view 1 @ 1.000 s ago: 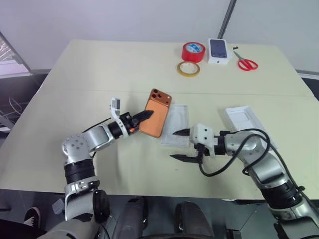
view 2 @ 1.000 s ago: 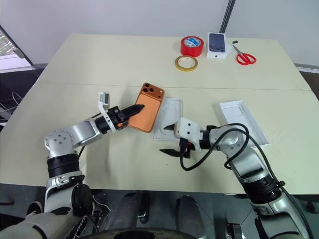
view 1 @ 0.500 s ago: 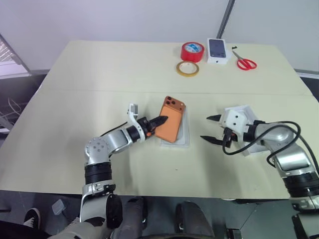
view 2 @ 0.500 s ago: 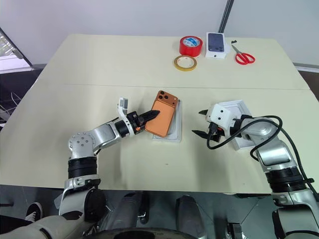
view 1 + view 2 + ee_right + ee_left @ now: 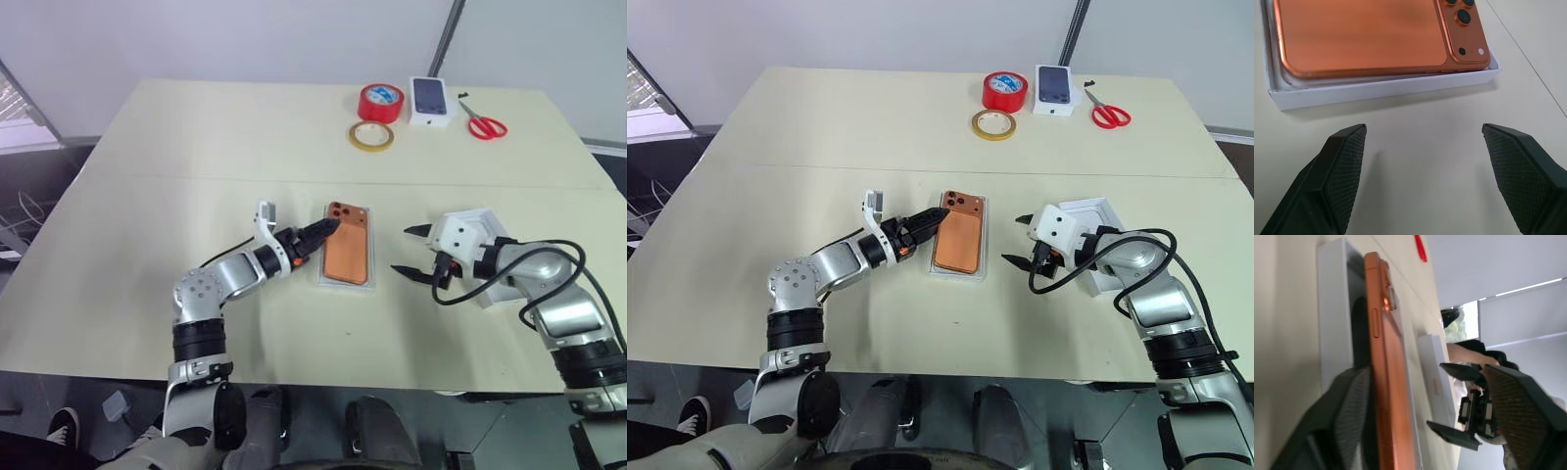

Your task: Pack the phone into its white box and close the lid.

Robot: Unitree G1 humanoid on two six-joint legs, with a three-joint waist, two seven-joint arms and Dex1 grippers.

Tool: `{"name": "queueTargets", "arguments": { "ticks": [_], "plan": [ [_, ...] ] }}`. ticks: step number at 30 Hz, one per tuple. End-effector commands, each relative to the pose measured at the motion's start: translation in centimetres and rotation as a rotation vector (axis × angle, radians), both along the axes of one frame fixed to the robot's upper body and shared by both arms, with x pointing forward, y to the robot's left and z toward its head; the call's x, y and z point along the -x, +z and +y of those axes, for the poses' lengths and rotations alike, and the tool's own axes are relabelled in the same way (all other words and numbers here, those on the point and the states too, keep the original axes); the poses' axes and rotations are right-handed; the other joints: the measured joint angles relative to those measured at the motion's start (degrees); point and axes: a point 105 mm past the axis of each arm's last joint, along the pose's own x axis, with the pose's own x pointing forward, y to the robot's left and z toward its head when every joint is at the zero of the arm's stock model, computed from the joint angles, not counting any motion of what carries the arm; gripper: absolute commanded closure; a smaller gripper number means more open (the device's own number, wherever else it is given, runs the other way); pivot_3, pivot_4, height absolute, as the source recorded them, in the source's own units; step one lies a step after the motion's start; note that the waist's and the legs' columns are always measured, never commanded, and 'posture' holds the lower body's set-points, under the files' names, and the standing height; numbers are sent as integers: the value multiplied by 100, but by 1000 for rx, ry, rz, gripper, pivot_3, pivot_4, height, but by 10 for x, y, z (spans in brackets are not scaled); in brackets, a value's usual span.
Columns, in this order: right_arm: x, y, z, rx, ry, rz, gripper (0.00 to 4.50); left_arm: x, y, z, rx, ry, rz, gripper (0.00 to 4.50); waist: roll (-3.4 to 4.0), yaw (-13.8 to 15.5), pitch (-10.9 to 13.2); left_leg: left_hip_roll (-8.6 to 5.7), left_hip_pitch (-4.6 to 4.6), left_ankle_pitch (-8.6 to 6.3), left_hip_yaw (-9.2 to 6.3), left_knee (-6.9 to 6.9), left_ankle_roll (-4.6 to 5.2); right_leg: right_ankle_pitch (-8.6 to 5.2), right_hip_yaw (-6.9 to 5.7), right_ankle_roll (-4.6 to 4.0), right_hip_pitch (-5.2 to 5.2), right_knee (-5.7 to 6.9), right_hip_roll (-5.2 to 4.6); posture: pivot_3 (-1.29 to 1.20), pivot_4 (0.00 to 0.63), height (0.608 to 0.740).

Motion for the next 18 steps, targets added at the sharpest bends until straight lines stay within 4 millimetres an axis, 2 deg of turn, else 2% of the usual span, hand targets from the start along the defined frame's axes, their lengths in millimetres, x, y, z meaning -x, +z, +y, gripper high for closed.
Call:
{"name": "queueTargets", "arguments": {
  "ticks": [1,4,8,10,11,13,15,17,18],
  "plan": [
    [-3,8,3,-8,8,-40,520,10,23,-6,1,-74,-81,738,0,-2,0,0,0,0,0,0,0,0,0,0,0,0,0,0,150,728],
    [-5,8,4,-9,8,-43,520,15,26,-2,8,-99,-86,738,0,-5,0,1,1,0,0,0,0,0,0,0,0,1,1,0,150,728],
    [-7,10,6,-41,2,-41,520,7,20,21,-105,-3,-130,738,1,-12,0,2,1,0,0,0,-1,0,0,0,0,1,2,0,150,728],
    [-10,11,2,-78,-38,-15,1078,3,27,29,-117,24,-168,1253,1,-11,0,4,1,1,0,0,-1,0,0,0,-2,1,5,0,150,728],
    [-10,9,1,-60,-39,-23,1378,-3,28,35,-180,53,-203,1559,1,-5,0,5,1,1,0,0,-2,0,1,0,-1,1,6,0,150,728],
    [-14,9,-1,-14,-47,-67,2366,-13,28,43,-332,101,-303,2474,1,1,0,3,0,1,0,1,-1,0,0,0,0,0,5,0,150,728],
    [-19,6,-2,27,-62,-101,3543,-22,20,47,-473,114,-378,3617,2,2,-1,2,1,0,2,1,-2,0,1,-1,1,-1,5,0,150,728],
    [-22,-1,-1,72,-58,-114,4475,-27,10,47,-560,91,-425,4489,4,3,-2,1,0,0,3,1,-2,0,0,-1,1,-2,6,0,150,728],
    [-22,-3,-1,86,-56,-118,4475,-28,6,46,-583,77,-436,4489,4,2,-2,1,0,0,4,0,-2,0,1,-1,0,-2,6,0,150,728]
  ]
}}
